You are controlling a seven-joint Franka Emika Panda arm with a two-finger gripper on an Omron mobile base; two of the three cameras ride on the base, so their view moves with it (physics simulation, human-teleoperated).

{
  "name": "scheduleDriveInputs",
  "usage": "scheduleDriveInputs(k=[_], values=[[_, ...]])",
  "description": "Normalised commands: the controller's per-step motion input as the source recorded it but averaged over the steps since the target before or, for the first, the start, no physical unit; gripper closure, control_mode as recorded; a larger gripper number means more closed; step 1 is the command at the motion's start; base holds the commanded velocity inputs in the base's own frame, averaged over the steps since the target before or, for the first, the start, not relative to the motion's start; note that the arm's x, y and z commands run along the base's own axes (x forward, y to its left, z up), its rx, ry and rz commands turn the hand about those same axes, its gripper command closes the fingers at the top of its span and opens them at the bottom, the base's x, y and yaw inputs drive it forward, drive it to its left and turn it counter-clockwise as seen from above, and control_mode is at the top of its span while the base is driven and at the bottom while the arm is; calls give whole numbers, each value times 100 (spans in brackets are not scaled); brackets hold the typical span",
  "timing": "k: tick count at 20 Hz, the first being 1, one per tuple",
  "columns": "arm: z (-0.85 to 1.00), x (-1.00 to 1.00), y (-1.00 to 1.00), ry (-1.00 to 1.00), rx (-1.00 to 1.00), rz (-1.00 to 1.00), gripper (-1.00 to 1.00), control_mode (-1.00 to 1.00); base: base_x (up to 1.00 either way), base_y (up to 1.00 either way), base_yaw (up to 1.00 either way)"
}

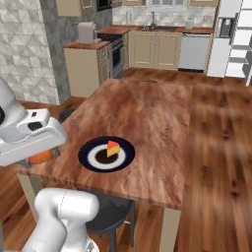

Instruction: Take the cheese, fish, and squash from the fridge and place them on the plate on the dining counter to create an appetizer plate.

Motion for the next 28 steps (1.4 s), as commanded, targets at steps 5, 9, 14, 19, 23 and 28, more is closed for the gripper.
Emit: scheduleDriveInputs(k=[5,9,14,19,23,28], values=[[-44,37,9,1,8,-3,100,-100,0,0,0],[-47,35,0,0,19,-1,100,-100,0,0,0],[-20,58,1,0,11,0,100,-100,0,0,0],[1,52,9,1,0,0,100,-100,0,0,0],[-8,61,9,1,0,0,100,-100,0,0,0],[-32,59,10,1,0,0,100,-100,0,0,0]])
